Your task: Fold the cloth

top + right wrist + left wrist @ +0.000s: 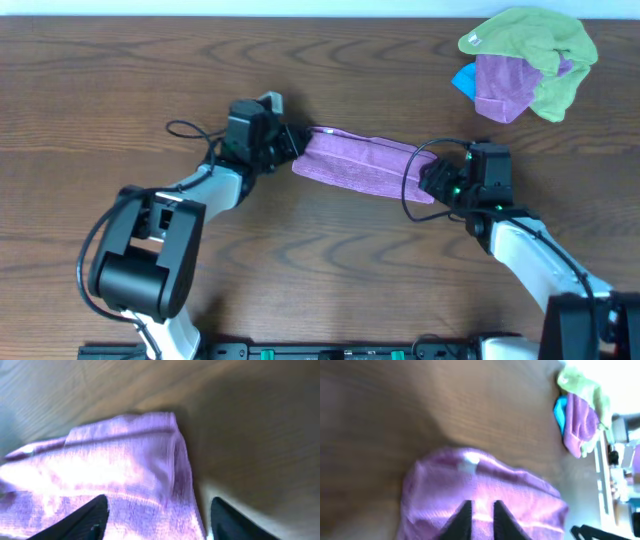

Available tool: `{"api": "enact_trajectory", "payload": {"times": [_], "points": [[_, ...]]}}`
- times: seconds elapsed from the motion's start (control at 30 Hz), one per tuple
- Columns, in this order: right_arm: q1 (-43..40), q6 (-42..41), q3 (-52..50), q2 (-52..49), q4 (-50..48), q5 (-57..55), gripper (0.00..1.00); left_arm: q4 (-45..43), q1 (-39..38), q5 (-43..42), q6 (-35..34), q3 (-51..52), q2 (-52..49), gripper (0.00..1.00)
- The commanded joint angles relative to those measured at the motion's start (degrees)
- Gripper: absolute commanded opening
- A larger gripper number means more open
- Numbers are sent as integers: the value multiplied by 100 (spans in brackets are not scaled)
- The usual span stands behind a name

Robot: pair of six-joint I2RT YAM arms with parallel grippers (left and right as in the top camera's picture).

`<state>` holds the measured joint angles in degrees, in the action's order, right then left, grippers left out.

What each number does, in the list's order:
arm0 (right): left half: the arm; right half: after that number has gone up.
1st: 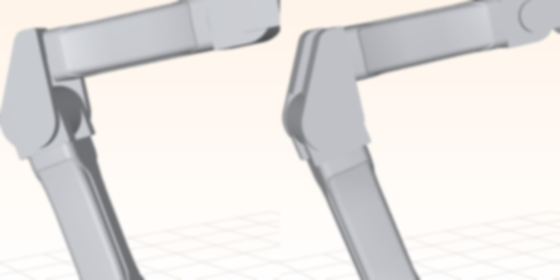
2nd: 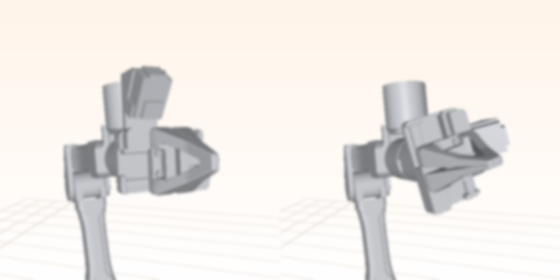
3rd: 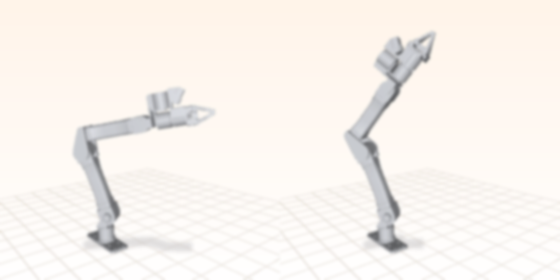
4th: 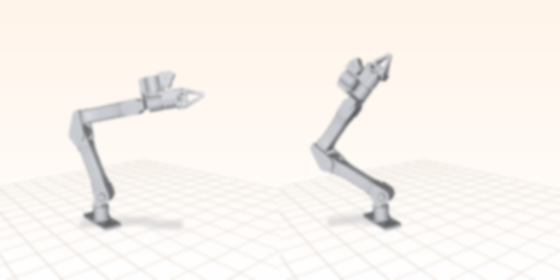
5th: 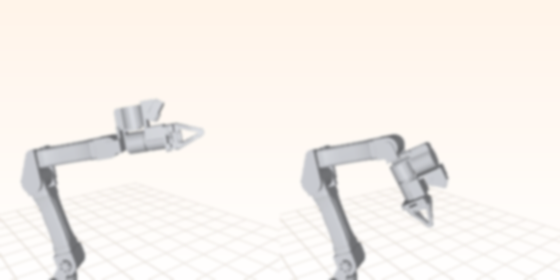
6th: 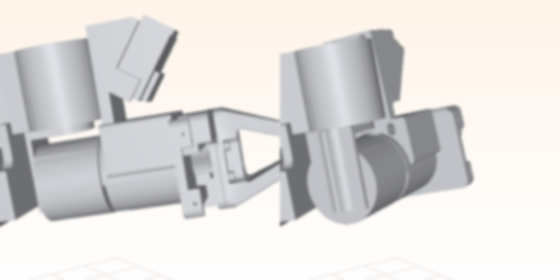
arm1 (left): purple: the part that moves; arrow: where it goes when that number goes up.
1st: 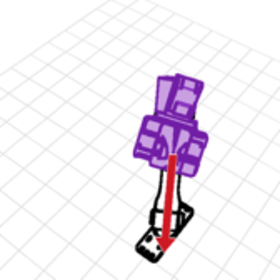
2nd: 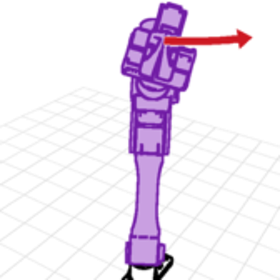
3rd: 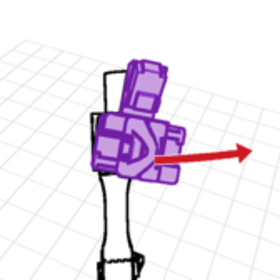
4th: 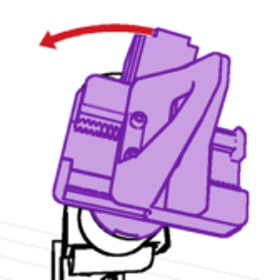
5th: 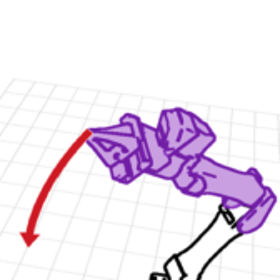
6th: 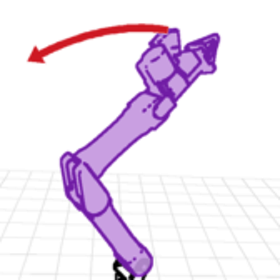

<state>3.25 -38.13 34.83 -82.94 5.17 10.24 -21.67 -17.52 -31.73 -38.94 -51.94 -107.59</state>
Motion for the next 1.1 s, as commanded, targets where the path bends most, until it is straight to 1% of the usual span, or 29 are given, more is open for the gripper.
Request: {"api": "enact_trajectory", "payload": {"times": [0.0,0.13,0.27,0.4,0.5,0.87,0.9,0.93,1.0,1.07], "points": [[17,-723,35,44,345,376,71,236,-264,264,-44,-122,7,6],[98,-813,11,44,619,369,72,363,-382,870,39,-122,2,6],[247,-846,-22,-22,584,247,73,358,-396,1143,37,-122,-105,6],[345,-949,-26,-166,538,63,73,225,-393,1152,31,-131,-422,6],[358,-946,-35,-304,330,44,73,70,-393,1134,-11,-170,-638,6],[358,-949,-39,-938,-264,-127,69,48,-393,1137,-7,-221,-791,6],[358,-949,-39,-984,-334,-127,68,55,-393,1137,-4,-221,-791,6],[358,-949,-39,-1014,-402,-125,65,57,-393,1137,-4,-221,-791,6],[358,-942,-39,-1064,-527,-146,53,63,-393,1137,-4,-221,-791,6],[358,-925,-39,-1075,-605,-258,38,72,-393,1137,-2,-221,-791,6]]}}
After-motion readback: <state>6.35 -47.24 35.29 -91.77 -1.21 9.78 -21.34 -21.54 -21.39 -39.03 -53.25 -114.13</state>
